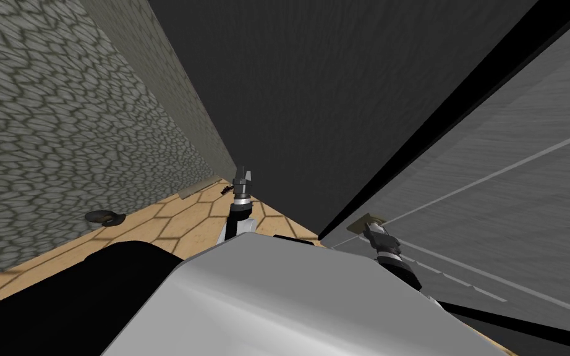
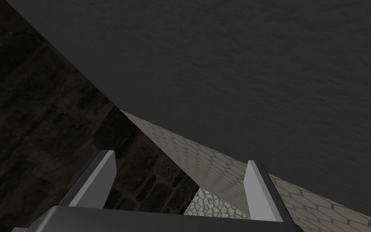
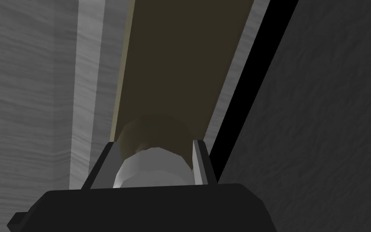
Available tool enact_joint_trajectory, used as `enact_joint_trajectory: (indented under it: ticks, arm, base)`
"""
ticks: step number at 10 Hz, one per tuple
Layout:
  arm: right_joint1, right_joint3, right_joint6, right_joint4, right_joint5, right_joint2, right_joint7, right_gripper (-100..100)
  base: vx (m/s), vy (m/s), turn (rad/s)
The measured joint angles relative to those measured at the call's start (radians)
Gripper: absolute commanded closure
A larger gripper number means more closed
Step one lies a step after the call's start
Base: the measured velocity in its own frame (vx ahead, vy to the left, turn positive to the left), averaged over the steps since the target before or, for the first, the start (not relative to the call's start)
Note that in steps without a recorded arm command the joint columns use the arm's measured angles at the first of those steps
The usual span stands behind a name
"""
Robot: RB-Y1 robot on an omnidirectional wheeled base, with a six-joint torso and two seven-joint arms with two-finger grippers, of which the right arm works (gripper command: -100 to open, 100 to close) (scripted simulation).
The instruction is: Pull the door open
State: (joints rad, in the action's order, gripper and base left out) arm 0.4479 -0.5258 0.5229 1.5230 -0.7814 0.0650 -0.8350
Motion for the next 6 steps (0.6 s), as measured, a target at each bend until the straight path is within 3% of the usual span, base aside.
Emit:
enact_joint_trajectory:
  ticks: [6]
  arm:
    - [-0.039, 0.023, -0.098, -0.024, -0.138, 0.022, -0.149, 100]
  base:
    - [-0.099, -0.031, 0.092]
